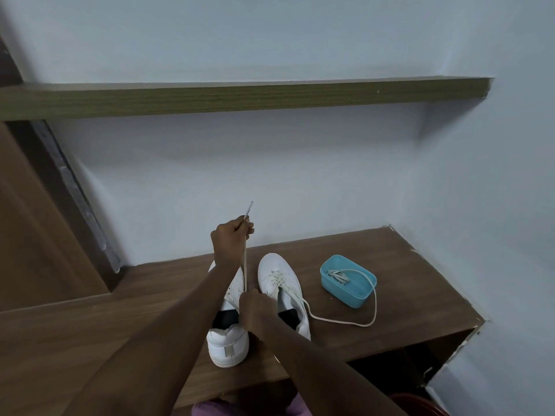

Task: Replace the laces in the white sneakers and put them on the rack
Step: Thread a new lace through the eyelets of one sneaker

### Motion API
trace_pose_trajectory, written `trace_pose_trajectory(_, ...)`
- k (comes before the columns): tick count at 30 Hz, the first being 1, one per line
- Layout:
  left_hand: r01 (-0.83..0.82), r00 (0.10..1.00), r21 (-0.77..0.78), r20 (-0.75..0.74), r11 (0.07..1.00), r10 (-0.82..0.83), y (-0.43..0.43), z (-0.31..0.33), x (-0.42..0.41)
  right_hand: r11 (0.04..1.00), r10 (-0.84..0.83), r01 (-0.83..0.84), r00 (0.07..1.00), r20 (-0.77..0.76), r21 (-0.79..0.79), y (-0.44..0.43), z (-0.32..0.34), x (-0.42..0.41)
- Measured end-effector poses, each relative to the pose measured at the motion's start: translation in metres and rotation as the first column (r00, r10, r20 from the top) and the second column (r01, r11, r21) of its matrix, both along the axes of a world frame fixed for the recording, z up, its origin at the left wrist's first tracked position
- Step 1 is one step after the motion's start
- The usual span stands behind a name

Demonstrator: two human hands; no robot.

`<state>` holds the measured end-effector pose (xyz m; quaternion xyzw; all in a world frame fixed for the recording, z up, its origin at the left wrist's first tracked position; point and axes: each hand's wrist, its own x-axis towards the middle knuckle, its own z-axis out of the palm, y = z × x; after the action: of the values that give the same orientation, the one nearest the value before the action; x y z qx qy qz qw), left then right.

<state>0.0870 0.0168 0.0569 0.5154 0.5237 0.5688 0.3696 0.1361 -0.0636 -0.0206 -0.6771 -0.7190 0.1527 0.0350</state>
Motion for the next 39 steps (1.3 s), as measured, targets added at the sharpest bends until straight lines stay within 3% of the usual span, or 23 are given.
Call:
trace_pose_trajectory(4,-0.008,1.000,-0.010,-0.030,1.000,0.008,-0.001,-0.002,0.005,1.000,-0.011,0.011,1.000,-0.026,-0.013,0.001,-0.003,0.003)
trace_pose_trajectory(8,-0.014,0.973,-0.005,-0.232,1.000,0.013,-0.002,0.000,0.009,0.999,-0.002,-0.002,0.996,-0.088,-0.042,0.002,-0.006,0.007)
trace_pose_trajectory(10,0.024,0.973,-0.072,-0.229,0.997,-0.040,-0.003,-0.001,0.011,0.999,0.022,-0.024,0.997,-0.076,-0.029,0.002,-0.006,0.010)
trace_pose_trajectory(14,0.051,0.982,-0.205,-0.168,0.977,-0.087,-0.005,-0.012,0.012,0.992,-0.050,0.062,0.993,-0.103,0.112,0.002,-0.003,0.022)
trace_pose_trajectory(19,0.107,0.939,-0.241,-0.294,0.965,-0.178,-0.011,-0.042,0.011,0.909,-0.230,0.279,0.955,-0.185,0.309,0.004,-0.003,0.055)
trace_pose_trajectory(24,0.171,0.886,-0.324,-0.363,0.931,-0.289,-0.022,-0.064,0.024,0.884,-0.355,0.428,0.877,-0.323,0.188,0.000,-0.009,0.082)
trace_pose_trajectory(28,0.215,0.832,-0.315,-0.437,0.924,-0.342,-0.033,-0.074,0.037,0.904,-0.343,0.406,0.876,-0.340,0.133,0.001,-0.019,0.082)
trace_pose_trajectory(30,0.189,0.835,-0.327,-0.443,0.926,-0.327,-0.037,-0.079,0.042,0.893,-0.367,0.432,0.862,-0.350,0.126,0.003,-0.024,0.082)
trace_pose_trajectory(34,0.083,0.868,-0.334,-0.439,0.939,-0.233,-0.048,-0.088,0.047,0.818,-0.487,0.573,0.737,-0.469,0.052,0.005,-0.020,0.089)
trace_pose_trajectory(39,0.004,0.860,-0.302,-0.485,0.953,-0.157,-0.055,-0.105,0.048,0.775,-0.555,0.627,0.615,-0.560,-0.079,0.011,-0.026,0.097)
